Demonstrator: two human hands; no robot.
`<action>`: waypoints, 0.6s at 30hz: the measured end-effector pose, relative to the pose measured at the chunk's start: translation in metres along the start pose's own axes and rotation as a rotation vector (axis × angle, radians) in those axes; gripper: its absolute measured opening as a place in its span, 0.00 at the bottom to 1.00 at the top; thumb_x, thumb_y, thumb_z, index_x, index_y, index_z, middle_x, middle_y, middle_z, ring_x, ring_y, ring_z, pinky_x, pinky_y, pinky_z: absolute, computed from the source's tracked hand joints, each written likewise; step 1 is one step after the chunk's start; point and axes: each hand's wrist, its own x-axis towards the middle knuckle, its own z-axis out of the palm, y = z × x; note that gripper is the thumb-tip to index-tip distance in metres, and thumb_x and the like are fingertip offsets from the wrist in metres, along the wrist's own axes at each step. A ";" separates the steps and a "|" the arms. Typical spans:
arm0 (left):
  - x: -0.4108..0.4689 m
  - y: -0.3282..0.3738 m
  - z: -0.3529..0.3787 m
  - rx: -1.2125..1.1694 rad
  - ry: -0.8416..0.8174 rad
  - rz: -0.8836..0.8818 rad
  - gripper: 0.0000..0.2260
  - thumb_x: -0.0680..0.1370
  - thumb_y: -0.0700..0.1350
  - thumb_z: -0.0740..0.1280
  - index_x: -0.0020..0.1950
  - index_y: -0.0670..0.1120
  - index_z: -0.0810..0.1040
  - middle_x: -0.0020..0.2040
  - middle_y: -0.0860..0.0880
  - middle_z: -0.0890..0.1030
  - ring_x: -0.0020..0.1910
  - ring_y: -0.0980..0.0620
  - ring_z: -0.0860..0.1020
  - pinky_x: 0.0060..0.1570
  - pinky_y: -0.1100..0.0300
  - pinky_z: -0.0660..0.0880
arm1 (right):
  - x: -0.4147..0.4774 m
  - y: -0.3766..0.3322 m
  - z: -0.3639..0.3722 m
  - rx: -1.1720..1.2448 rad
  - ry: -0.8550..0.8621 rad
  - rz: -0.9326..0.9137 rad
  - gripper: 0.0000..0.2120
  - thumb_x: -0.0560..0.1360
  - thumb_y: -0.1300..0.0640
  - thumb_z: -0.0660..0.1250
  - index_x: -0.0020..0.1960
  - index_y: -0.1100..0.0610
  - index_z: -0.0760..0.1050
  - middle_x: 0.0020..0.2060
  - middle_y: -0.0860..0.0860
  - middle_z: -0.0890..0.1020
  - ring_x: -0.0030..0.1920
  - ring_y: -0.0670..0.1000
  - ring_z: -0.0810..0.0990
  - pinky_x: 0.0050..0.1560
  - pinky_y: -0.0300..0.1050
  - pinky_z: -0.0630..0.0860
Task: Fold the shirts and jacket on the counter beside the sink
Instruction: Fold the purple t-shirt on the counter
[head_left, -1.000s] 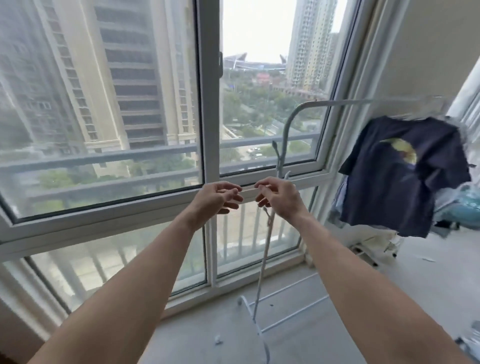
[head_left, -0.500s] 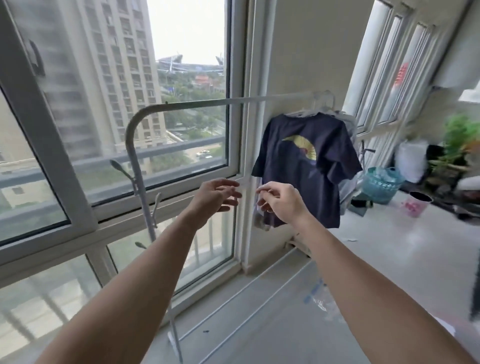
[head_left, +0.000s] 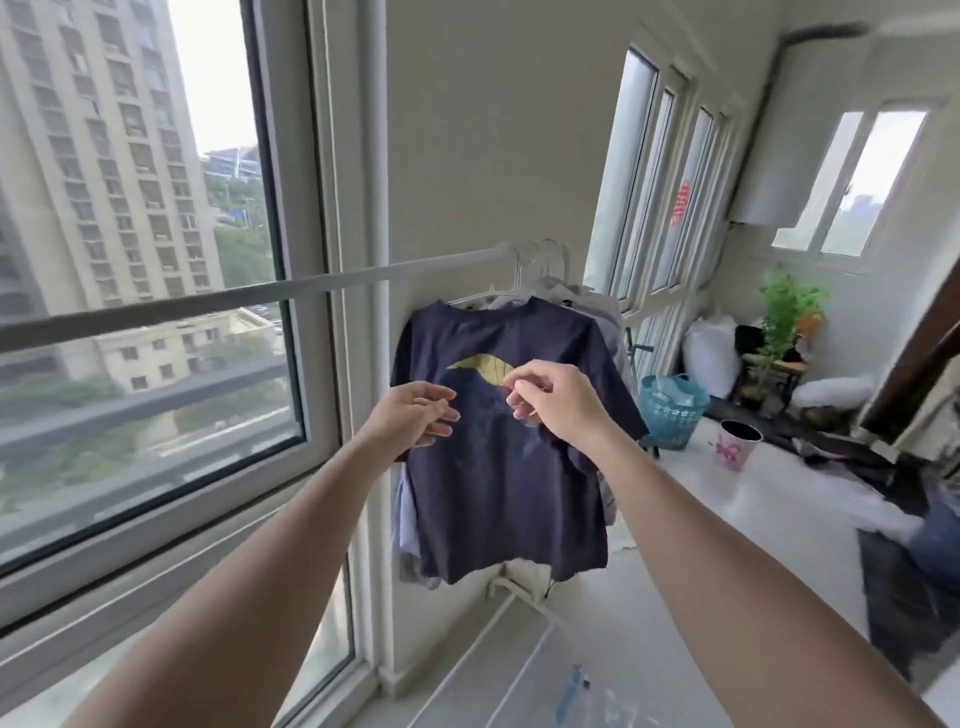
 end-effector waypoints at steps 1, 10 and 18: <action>0.023 0.004 0.004 0.002 -0.001 0.008 0.08 0.83 0.41 0.63 0.57 0.47 0.81 0.47 0.48 0.87 0.41 0.52 0.84 0.43 0.60 0.78 | 0.020 0.008 -0.007 0.005 0.012 -0.003 0.10 0.79 0.63 0.62 0.49 0.56 0.82 0.37 0.53 0.86 0.33 0.48 0.83 0.37 0.39 0.80; 0.177 0.009 0.027 0.076 0.042 0.029 0.12 0.80 0.43 0.68 0.64 0.50 0.76 0.51 0.49 0.84 0.47 0.51 0.85 0.48 0.56 0.79 | 0.197 0.062 -0.035 -0.163 0.099 -0.096 0.12 0.76 0.61 0.67 0.58 0.53 0.80 0.48 0.49 0.83 0.44 0.47 0.81 0.52 0.41 0.76; 0.270 0.018 0.015 0.270 0.393 0.052 0.26 0.75 0.37 0.69 0.72 0.47 0.70 0.67 0.45 0.73 0.64 0.44 0.75 0.59 0.48 0.77 | 0.319 0.096 -0.027 -0.403 0.062 -0.191 0.16 0.79 0.53 0.65 0.63 0.58 0.71 0.52 0.53 0.82 0.54 0.60 0.79 0.52 0.51 0.74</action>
